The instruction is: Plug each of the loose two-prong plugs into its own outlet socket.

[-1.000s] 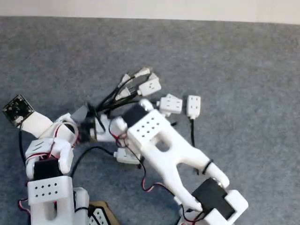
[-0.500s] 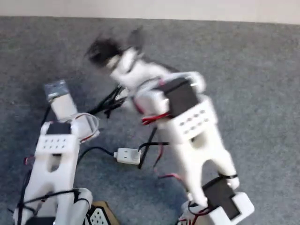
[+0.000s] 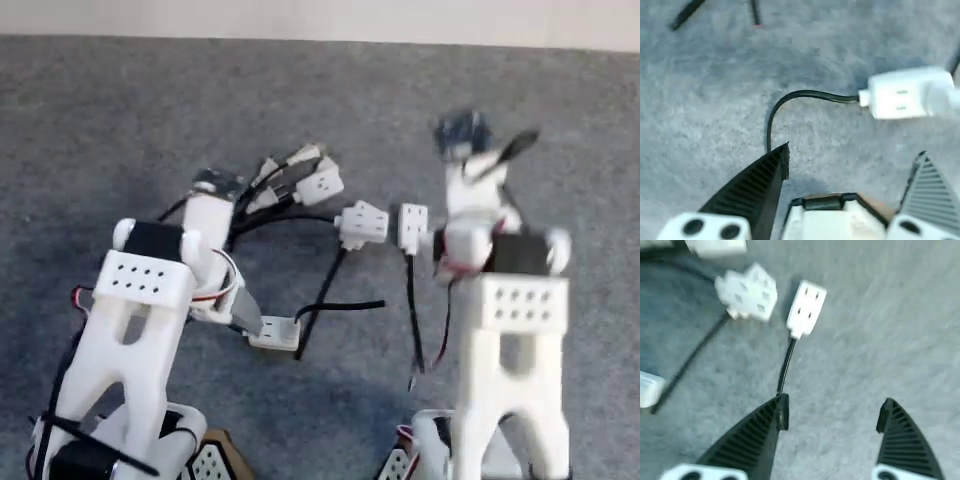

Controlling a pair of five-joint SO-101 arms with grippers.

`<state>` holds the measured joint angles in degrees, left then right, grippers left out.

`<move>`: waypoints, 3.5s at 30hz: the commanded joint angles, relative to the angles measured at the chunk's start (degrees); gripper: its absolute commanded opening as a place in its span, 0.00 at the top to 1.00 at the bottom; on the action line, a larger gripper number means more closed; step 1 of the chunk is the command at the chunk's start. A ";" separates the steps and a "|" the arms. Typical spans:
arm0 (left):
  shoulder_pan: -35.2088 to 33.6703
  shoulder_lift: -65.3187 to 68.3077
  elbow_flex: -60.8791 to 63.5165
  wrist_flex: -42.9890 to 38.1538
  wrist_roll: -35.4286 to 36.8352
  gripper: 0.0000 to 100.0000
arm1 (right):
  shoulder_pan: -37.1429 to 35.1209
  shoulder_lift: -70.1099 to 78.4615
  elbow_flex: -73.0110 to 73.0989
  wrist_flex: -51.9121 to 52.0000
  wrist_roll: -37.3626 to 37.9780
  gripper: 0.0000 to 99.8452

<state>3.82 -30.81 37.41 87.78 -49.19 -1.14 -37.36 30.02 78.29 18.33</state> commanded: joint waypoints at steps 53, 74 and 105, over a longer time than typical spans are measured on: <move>-14.29 27.56 -28.18 -13.36 -4.31 0.96 | 2.51 -18.24 50.77 -29.85 -6.15 0.73; -53.23 93.23 -113.01 -13.01 6.24 0.96 | 2.51 -18.24 50.68 -29.85 -6.15 0.73; -52.70 91.82 -131.74 14.33 17.76 0.63 | 2.51 -18.15 50.68 -29.85 -6.15 0.73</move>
<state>-50.68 68.44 -92.35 99.56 -35.03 1.14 -54.42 81.10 49.45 12.62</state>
